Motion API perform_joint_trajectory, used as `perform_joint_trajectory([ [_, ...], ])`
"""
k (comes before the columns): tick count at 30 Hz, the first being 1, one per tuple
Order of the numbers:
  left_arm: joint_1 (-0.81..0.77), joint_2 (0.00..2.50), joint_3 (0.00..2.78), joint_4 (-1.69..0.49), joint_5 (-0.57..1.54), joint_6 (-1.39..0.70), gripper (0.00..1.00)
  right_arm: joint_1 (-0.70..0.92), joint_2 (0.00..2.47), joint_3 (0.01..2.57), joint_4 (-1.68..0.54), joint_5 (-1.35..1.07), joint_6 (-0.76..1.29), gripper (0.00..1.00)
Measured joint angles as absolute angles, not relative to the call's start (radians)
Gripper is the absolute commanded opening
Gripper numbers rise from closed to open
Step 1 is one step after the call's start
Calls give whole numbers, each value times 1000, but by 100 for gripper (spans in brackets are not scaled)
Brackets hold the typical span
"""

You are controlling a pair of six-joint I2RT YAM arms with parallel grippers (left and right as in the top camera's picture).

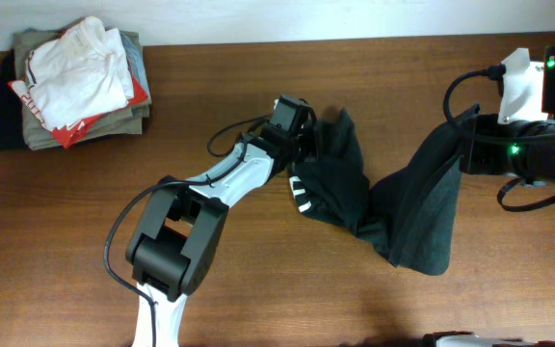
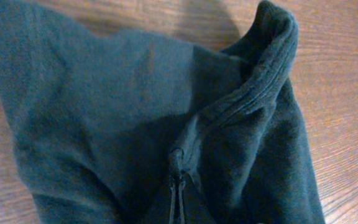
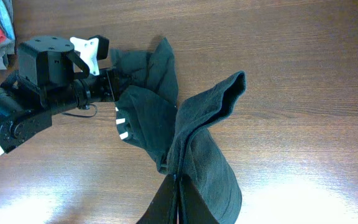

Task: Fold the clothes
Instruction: 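Grasp the other end of the shirt with the left gripper, then stretch the shirt between both grippers and lay it flat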

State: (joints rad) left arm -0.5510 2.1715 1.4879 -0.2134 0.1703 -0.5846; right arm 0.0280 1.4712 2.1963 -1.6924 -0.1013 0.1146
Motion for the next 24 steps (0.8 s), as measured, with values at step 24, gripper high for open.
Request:
perform_joint_trajectory([
  [24, -183, 824, 1673, -865, -410, -369, 0, 28, 1444, 2510, -1594, -16, 162, 4],
])
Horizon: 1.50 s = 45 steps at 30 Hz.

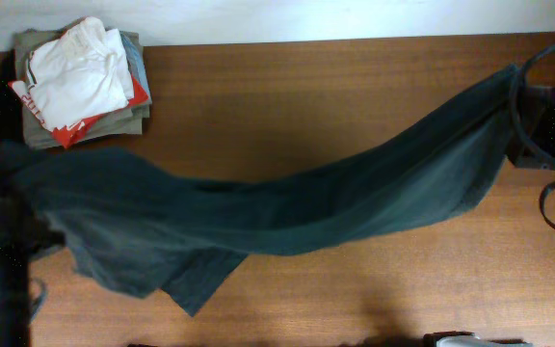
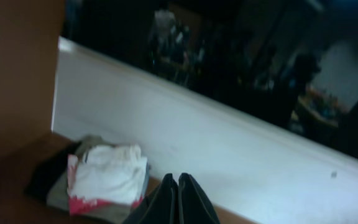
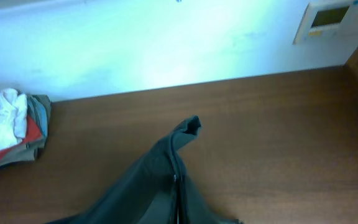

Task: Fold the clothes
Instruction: 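Stretch the shirt between both grippers and lay it flat, then grasp the bottom hem corners with both grippers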

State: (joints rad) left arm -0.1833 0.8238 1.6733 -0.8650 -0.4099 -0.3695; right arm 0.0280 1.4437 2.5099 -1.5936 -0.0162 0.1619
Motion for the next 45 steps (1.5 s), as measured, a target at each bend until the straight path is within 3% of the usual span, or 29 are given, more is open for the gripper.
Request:
perform_joint_trajectory([
  [4, -183, 844, 1811, -883, -454, -321, 0, 28, 1441, 2529, -1556, 77, 198, 4],
  [7, -183, 1001, 1934, -884, -466, -282, 0, 28, 1458, 2535, -1493, 140, 220, 4],
  [10, -183, 1312, 1968, -874, -476, -264, 0, 28, 1623, 2550, -1411, 187, 237, 4],
  [13, -145, 1725, 1969, -729, -476, -253, 1, 25, 1895, 2547, -1301, 196, 239, 4],
  [14, -128, 1849, 1967, -668, -475, -252, 24, 20, 1982, 2542, -1264, 194, 248, 24],
  [15, -120, 1956, 1963, -540, -476, -250, 64, 12, 2073, 2539, -1206, 195, 266, 37],
  [16, -116, 2069, 1963, -443, -475, -249, 87, 6, 2128, 2539, -1179, 199, 269, 64],
  [17, -115, 2140, 1962, -389, -476, -243, 99, 1, 2181, 2537, -1159, 200, 260, 92],
  [18, -115, 2189, 1961, -386, -476, -242, 99, -3, 2213, 2535, -1151, 202, 253, 99],
  [22, -115, 2153, 2006, -564, -459, -221, 99, -48, 2196, 2544, -1229, 213, 239, 99],
  [27, -115, 1743, 2065, -1035, -294, -224, 99, -84, 1965, 2563, -1531, 190, 251, 99],
  [30, -115, 1545, 2072, -1345, -287, -356, 99, -84, 1863, 2568, -1655, 185, 333, 99],
  [34, -115, 1454, 2046, -1681, -265, -464, 99, -84, 1729, 2529, -1692, 151, 359, 99],
  [38, -183, 1344, 1658, -1631, -147, -546, 99, -134, 1735, 2336, -1679, 137, 363, 99],
  [41, -339, 1196, 1177, -1338, -54, -707, 99, -210, 1738, 2252, -1650, 138, 363, 99],
  [43, -426, 1224, 892, -1150, 11, -802, 99, -214, 1739, 2215, -1649, 137, 363, 99],
  [45, -427, 1287, 818, -1114, 11, -882, 99, -214, 1739, 2214, -1645, 137, 363, 99],
])
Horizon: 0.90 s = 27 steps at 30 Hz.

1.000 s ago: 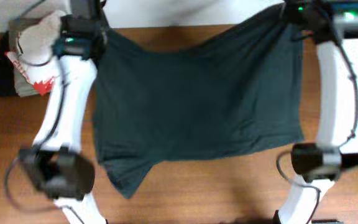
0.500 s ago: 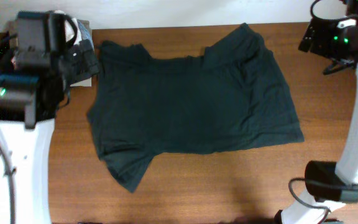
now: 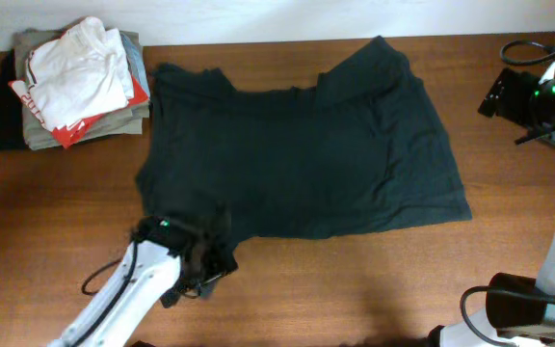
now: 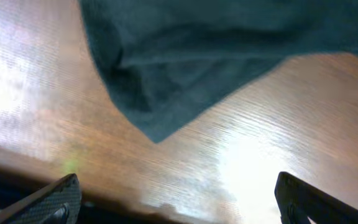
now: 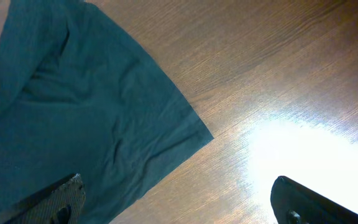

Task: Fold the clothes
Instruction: 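Grasp the bottom hem corners with both grippers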

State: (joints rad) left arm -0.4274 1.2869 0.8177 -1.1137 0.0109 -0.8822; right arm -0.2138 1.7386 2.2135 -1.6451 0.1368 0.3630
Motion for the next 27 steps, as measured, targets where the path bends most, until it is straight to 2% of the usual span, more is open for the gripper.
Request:
perform_joint_trajectory([
  [4, -427, 1470, 801, -1048, -19, -1005, 99, -213, 1739, 2213, -1642, 137, 363, 99],
  [10, -317, 1505, 707, -957, -22, -1011, 99, -214, 1739, 2212, -1642, 137, 344, 99],
  [14, -296, 1485, 679, -888, 22, -970, 18, -213, 1738, 2191, -1628, 142, 339, 100],
  [15, -299, 1485, 675, -840, 47, -967, 4, -214, 1738, 2157, -1608, 149, 339, 100],
  [16, -301, 1487, 673, -813, 57, -965, 1, -213, 1742, 2084, -1562, 155, 340, 100],
  [22, -300, 1480, 665, -792, 61, -966, 1, -244, 1780, 1758, -1407, 121, 344, 96],
  [23, -294, 1480, 665, -793, 67, -965, 1, -245, 1790, 1685, -1371, 107, 344, 93],
  [25, -280, 1480, 664, -794, 80, -965, 1, -246, 1791, 1534, -1263, 60, 341, 76],
  [27, -278, 1480, 663, -793, 81, -965, 1, -247, 1793, 1385, -1104, 5, 339, 75],
])
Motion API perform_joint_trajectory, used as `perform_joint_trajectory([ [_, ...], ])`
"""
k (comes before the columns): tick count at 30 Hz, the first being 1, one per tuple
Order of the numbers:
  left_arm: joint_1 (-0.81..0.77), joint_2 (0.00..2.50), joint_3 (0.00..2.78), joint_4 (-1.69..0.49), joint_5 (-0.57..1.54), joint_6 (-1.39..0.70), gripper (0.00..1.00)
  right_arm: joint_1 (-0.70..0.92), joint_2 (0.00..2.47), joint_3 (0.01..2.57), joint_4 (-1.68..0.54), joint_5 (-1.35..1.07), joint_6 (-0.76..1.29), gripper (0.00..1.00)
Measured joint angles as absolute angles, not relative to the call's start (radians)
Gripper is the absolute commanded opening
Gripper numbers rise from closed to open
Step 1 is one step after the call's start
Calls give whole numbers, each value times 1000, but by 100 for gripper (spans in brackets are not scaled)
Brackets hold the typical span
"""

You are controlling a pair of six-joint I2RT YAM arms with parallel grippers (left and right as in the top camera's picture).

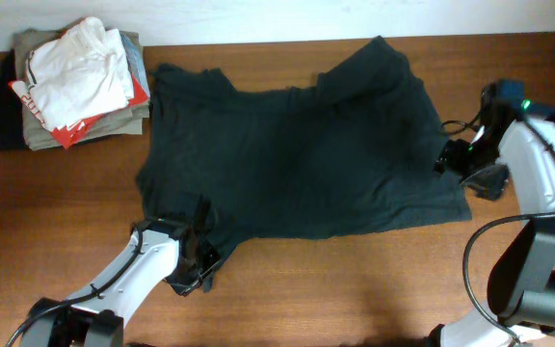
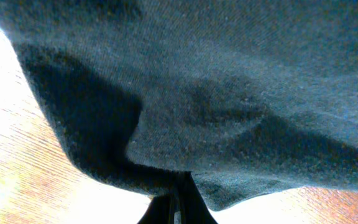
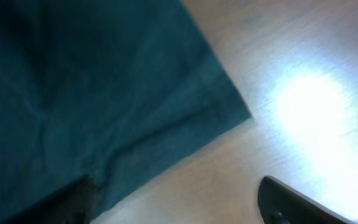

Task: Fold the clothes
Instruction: 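Grasp the bottom hem corners with both grippers, then lift the hem with both grippers and fold it up to the collar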

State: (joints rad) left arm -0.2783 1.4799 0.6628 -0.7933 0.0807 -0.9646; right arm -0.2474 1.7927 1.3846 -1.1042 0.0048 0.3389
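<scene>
A dark green T-shirt [image 1: 297,154] lies spread flat across the middle of the wooden table [image 1: 355,289]. My left gripper [image 1: 198,258] is at the shirt's lower left flap. In the left wrist view its fingers meet at the bottom, shut on a fold of the shirt [image 2: 229,81], with the gripper [image 2: 179,202] half buried in cloth. My right gripper [image 1: 465,166] sits at the shirt's right edge near the lower right corner. The right wrist view shows that gripper [image 3: 179,205] open, fingers wide apart, over bare wood beside the shirt corner [image 3: 238,112].
A pile of folded clothes [image 1: 70,82], white and red on top, stands at the back left corner, close to the shirt's upper left edge. Bare wood runs along the front of the table. The right arm's cable loops off the right edge.
My left gripper was open above the lower left flap and is now shut on it. The right gripper has moved from beyond the back right to the shirt's right edge, still open.
Both grippers first held the shirt bunched up at mid-table. Then it hung stretched between them across the table. Later it lay spread flat with both grippers open and off it. Now the left gripper grips the lower left flap and the right is beside the right edge.
</scene>
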Motion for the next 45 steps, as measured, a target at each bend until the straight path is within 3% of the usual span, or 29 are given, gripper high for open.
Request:
perform_joint_trajectory([
  [4, -278, 1476, 660, -792, 80, -961, 1, -261, 1800, 1195, -951, -42, 359, 66],
  [8, -278, 1475, 659, -789, 80, -961, 1, -294, 1798, 1087, -844, -63, 371, 38],
  [10, -278, 1475, 659, -789, 80, -952, 1, -294, 1798, 1071, -820, -72, 374, 28],
  [12, -278, 1475, 659, -789, 80, -942, 1, -294, 1798, 1066, -804, -73, 369, 6],
  [13, -278, 1475, 659, -791, 80, -938, 1, -294, 1798, 1064, -799, -73, 371, 4],
  [16, -277, 1472, 659, -796, 78, -929, 1, -297, 1798, 1063, -785, -73, 371, 4],
  [17, -272, 1463, 656, -827, 52, -896, 1, -300, 1798, 1063, -784, -73, 371, 16],
  [18, -271, 1444, 655, -856, 33, -882, 1, -301, 1798, 1063, -783, -73, 371, 68],
  [21, -271, 1278, 659, -878, -1, -855, 1, -302, 1798, 1063, -780, -30, 370, 69],
  [23, -271, 1273, 659, -894, -5, -855, 1, -302, 1798, 1057, -770, -18, 369, 68],
  [25, -271, 1273, 659, -896, -5, -855, 1, -302, 1795, 1031, -736, -12, 371, 56],
  [28, -271, 1273, 659, -898, -6, -855, 1, -305, 1794, 1027, -722, -4, 372, 24],
  [29, -271, 1273, 659, -897, -7, -855, 1, -305, 1789, 1015, -701, 2, 364, 4],
  [35, -271, 1270, 673, -992, -15, -852, 1, -307, 1768, 990, -676, 2, 415, 4],
  [37, -271, 1245, 757, -1120, -49, -837, 1, -307, 1739, 985, -761, -10, 417, 4],
  [41, -271, 1165, 997, -1361, -98, -822, 1, -307, 1433, 1074, -1078, -15, 419, 4],
  [45, -271, 1137, 1145, -1415, -139, -792, 1, -307, 1348, 1225, -1227, 24, 416, 4],
])
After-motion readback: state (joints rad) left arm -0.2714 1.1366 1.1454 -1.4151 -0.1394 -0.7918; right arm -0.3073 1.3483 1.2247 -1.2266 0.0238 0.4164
